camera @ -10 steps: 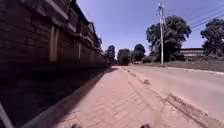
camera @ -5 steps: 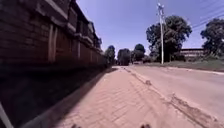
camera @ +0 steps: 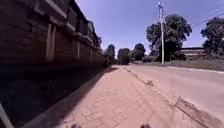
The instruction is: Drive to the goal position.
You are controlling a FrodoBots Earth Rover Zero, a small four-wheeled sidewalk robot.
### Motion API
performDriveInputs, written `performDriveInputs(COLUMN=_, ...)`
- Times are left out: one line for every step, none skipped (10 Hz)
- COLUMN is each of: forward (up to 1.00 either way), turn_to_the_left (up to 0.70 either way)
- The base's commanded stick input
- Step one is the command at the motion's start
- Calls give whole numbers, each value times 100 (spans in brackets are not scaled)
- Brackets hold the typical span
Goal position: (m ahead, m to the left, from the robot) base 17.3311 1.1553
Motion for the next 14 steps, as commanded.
performDriveInputs(forward=30, turn_to_the_left=0)
performDriveInputs(forward=30, turn_to_the_left=0)
performDriveInputs(forward=30, turn_to_the_left=0)
performDriveInputs(forward=30, turn_to_the_left=0)
performDriveInputs(forward=30, turn_to_the_left=0)
performDriveInputs(forward=30, turn_to_the_left=0)
performDriveInputs(forward=30, turn_to_the_left=0)
performDriveInputs(forward=30, turn_to_the_left=0)
performDriveInputs(forward=30, turn_to_the_left=0)
performDriveInputs(forward=30, turn_to_the_left=0)
performDriveInputs(forward=30, turn_to_the_left=0)
performDriveInputs(forward=30, turn_to_the_left=0)
performDriveInputs(forward=30, turn_to_the_left=0)
performDriveInputs(forward=30, turn_to_the_left=0)
